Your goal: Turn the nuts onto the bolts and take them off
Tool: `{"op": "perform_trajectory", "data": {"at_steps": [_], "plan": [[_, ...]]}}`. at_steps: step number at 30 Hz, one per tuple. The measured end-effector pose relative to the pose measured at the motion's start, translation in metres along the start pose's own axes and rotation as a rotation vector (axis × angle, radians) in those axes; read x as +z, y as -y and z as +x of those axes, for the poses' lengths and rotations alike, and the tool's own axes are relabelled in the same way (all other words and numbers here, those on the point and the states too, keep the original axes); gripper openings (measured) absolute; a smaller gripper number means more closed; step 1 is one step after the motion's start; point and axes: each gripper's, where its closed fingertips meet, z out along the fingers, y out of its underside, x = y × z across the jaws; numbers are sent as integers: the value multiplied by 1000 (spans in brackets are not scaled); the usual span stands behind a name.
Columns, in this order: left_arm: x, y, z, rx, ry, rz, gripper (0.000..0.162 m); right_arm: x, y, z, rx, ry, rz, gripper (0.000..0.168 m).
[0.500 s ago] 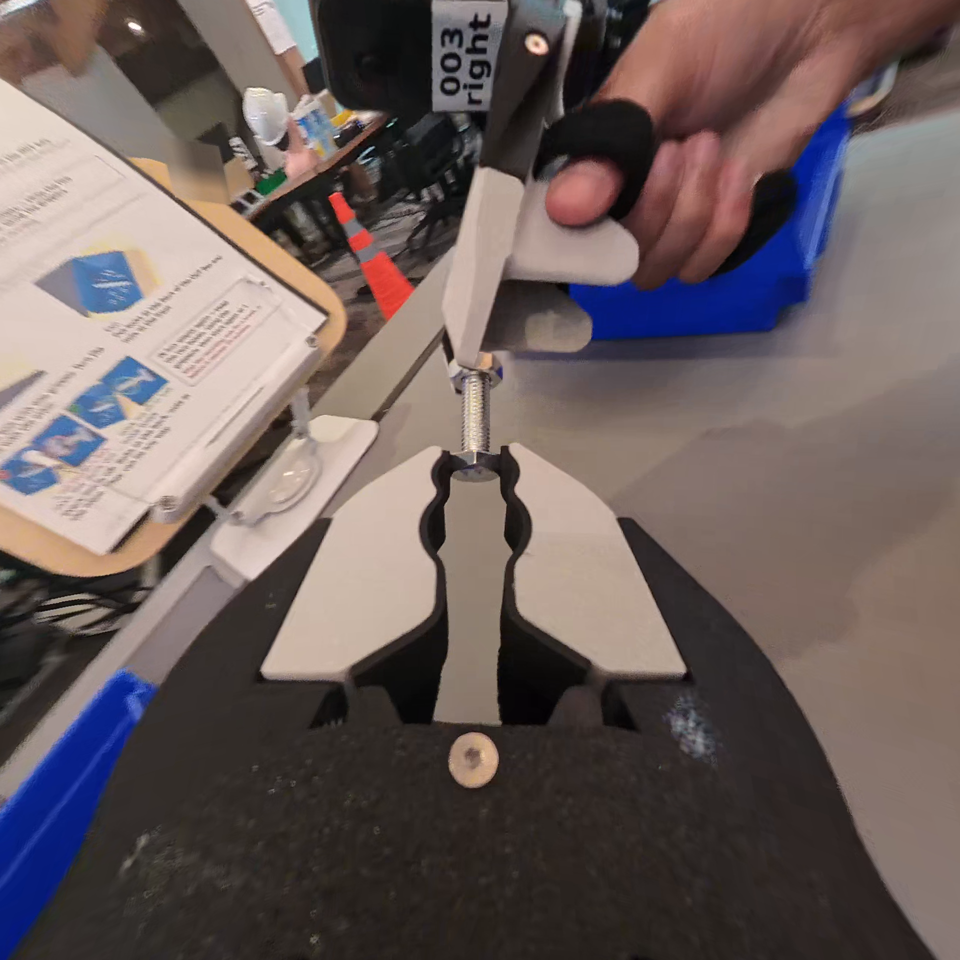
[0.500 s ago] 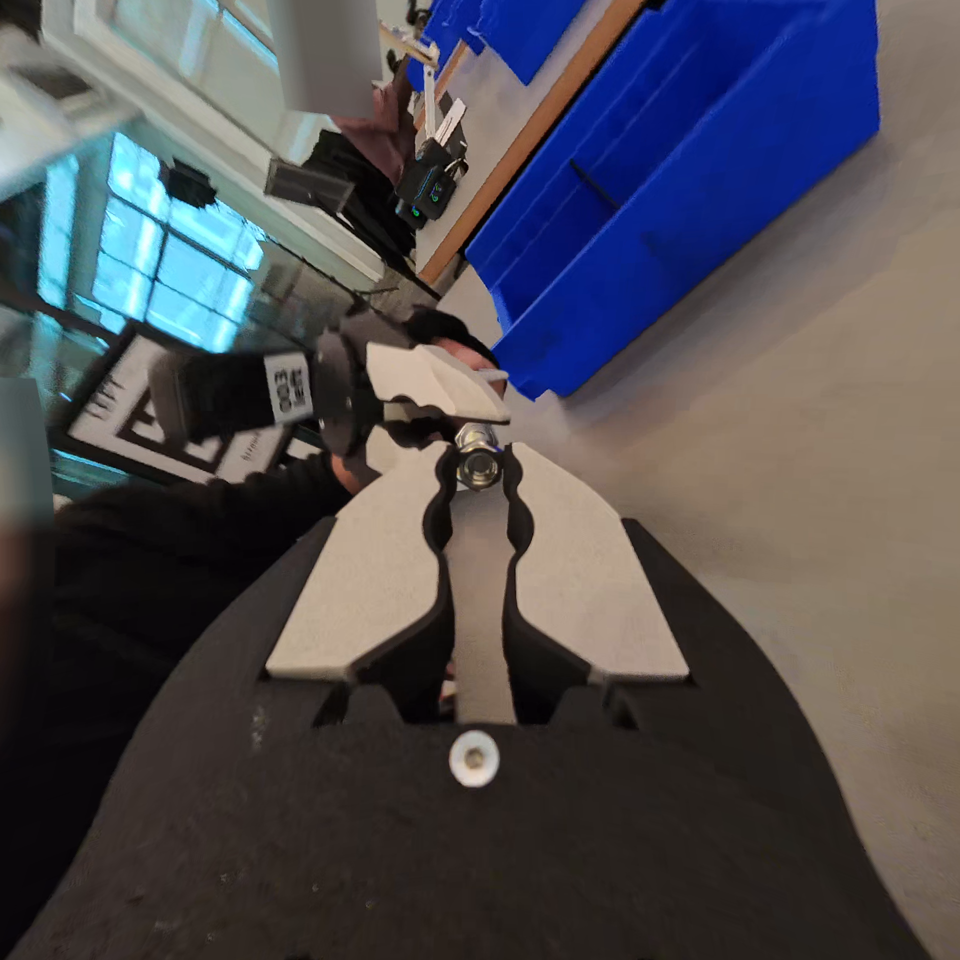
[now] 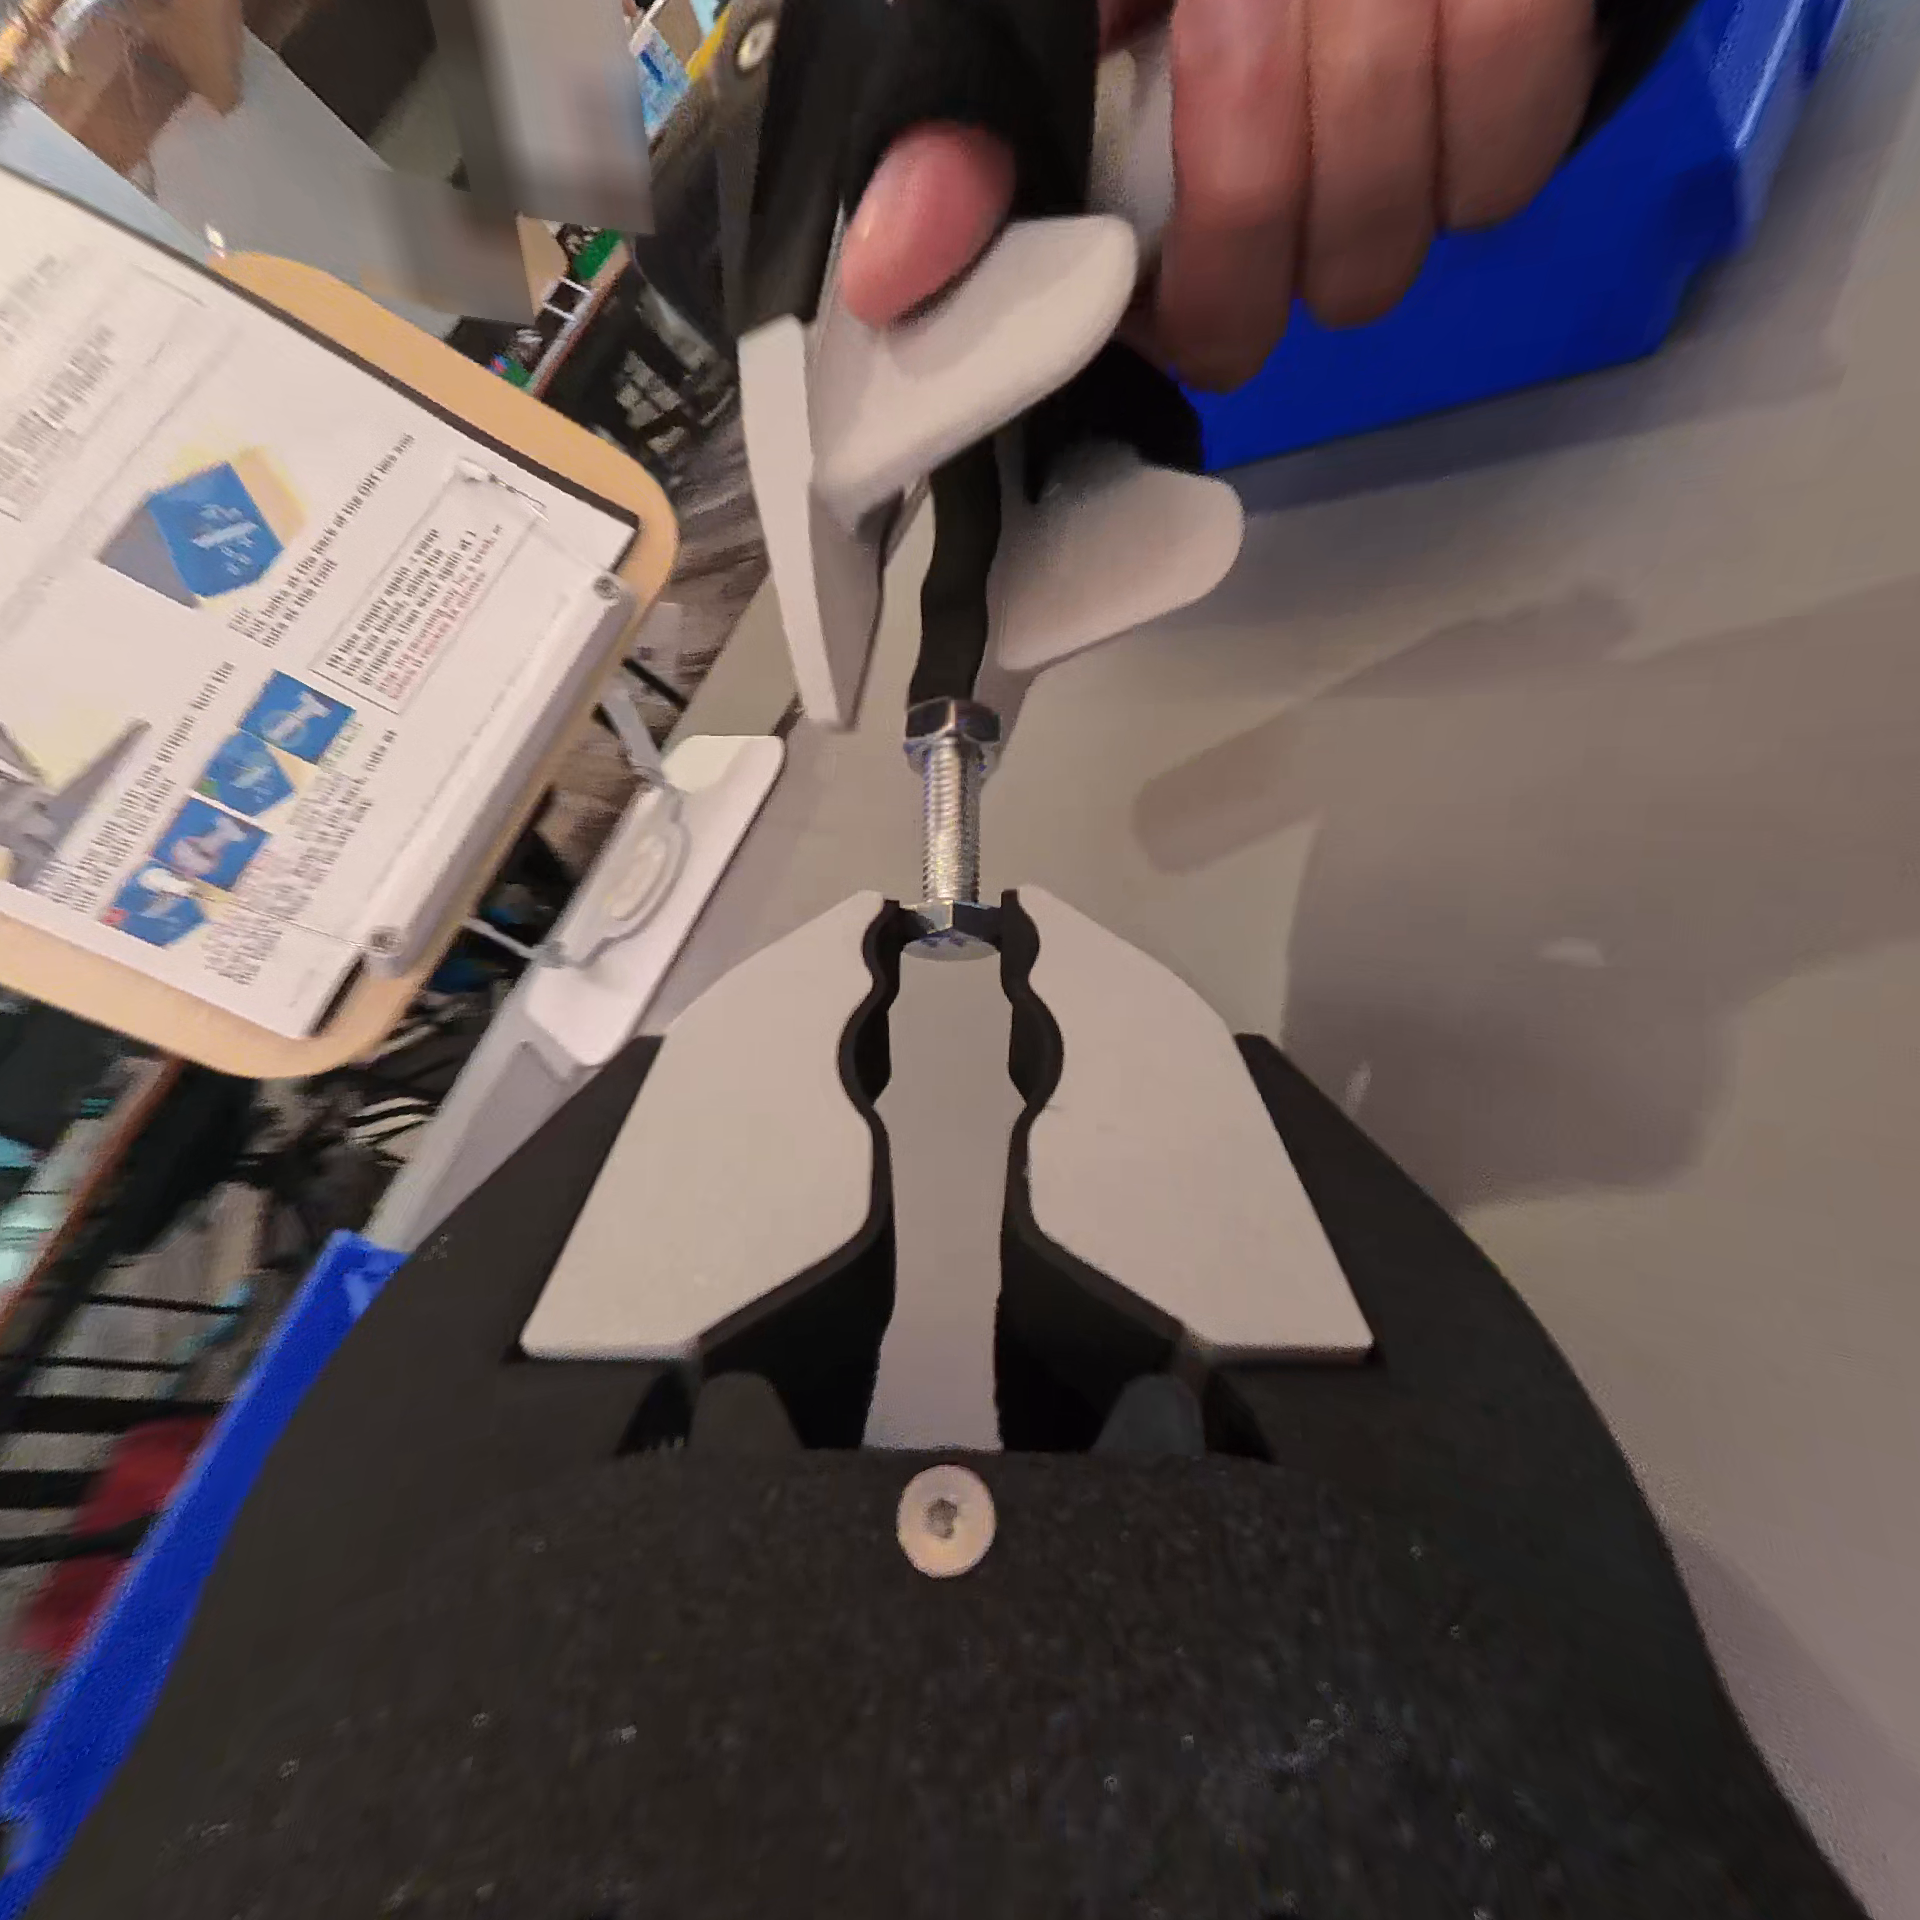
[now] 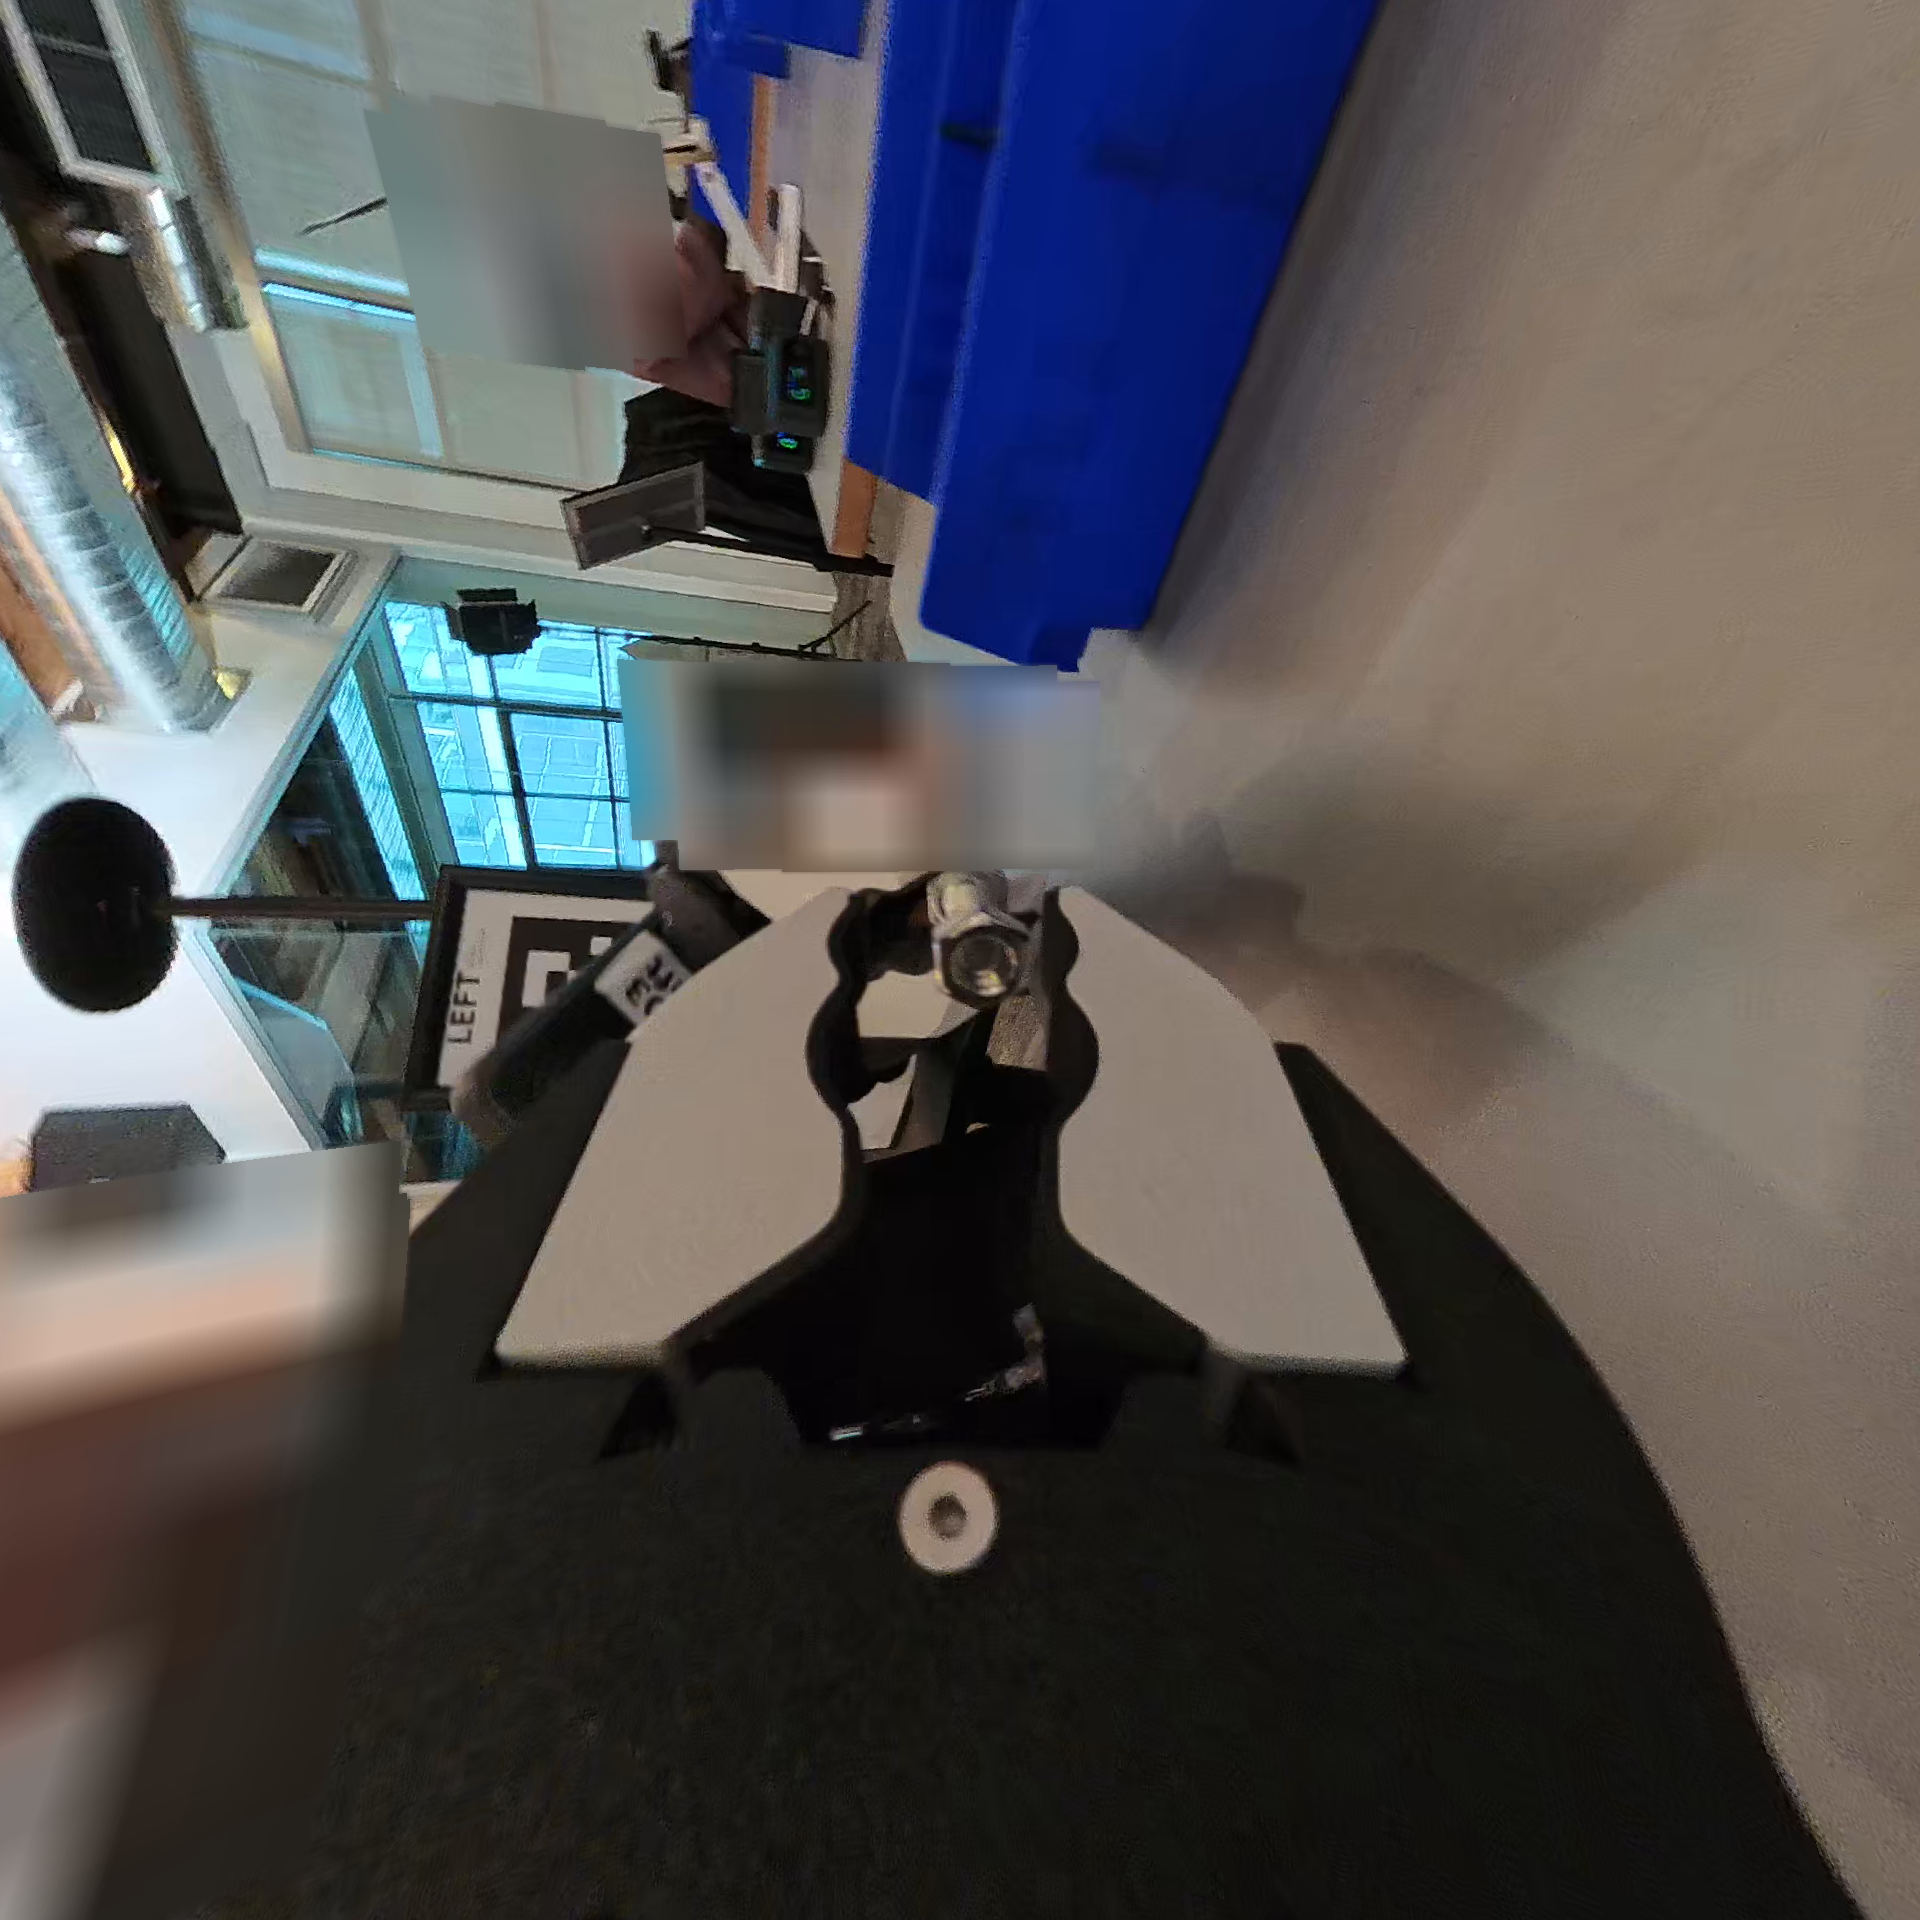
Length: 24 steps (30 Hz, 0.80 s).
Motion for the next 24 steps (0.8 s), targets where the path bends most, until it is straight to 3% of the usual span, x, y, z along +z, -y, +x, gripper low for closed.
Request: {"op": "perform_trajectory", "data": {"at_steps": [5,7,9,12,17,24], "plan": [[-15,16,15,-376,-207,172,17,-15,6,-20,-379,23,121,45],[-23,26,19,-621,-326,281,17,-20,3,-29,-543,54,239,51],[-30,33,15,-822,-399,405,17,-22,-3,-37,-670,106,397,68],[-37,38,9,-1043,-516,540,17,-17,-23,-46,-756,266,592,82],[-40,46,28,-1109,-691,583,17,7,-40,-48,-733,378,636,95],[-38,45,25,-1115,-677,573,17,4,-56,-67,-828,463,656,88]]}}
